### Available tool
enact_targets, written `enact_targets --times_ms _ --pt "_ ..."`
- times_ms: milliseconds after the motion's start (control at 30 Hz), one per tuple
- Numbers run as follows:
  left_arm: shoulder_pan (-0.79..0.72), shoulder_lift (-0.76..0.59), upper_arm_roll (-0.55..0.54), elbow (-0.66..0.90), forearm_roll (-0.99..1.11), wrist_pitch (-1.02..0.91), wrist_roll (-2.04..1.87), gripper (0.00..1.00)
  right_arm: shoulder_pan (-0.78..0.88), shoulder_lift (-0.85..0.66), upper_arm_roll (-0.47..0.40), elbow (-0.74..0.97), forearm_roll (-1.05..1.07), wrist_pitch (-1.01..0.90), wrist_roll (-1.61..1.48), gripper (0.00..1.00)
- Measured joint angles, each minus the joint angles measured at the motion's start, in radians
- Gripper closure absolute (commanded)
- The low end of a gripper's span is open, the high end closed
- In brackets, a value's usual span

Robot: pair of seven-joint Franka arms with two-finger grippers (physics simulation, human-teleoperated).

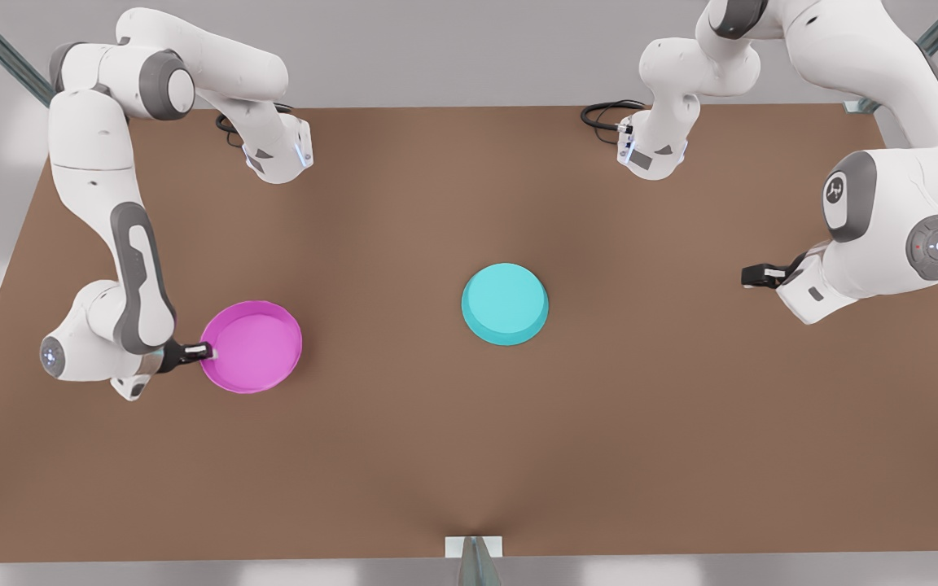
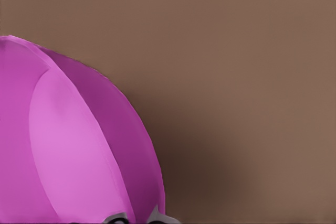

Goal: Flip the blue plate over with the left arm, and stack the pink plate on top of the blue plate with the right arm

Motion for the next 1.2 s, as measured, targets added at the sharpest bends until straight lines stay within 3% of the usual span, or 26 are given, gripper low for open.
enact_targets --times_ms 267,500,700,967,1200 --pt "0.0 0.001 -0.001 0.0 0.0 0.0 0.0 0.0 0.018 0.001 0.001 0.031 -0.024 -0.019 0.026 0.79" --pt "0.0 0.001 0.001 0.0 0.0 0.0 0.0 0.0 0.169 0.001 0.001 0.201 0.095 -0.238 0.198 0.79" --pt "0.0 0.001 0.0 0.0 0.0 0.0 0.0 0.0 0.379 0.007 0.001 0.208 0.258 -0.17 0.457 0.79" --pt "0.0 0.001 0.0 0.0 0.0 -0.002 -0.002 0.0 0.614 0.007 -0.001 0.193 0.267 -0.052 0.565 0.79" --pt "0.0 0.001 -0.001 0.0 0.0 0.0 0.0 0.0 0.826 0.004 0.0 0.182 0.266 0.075 0.851 0.79"
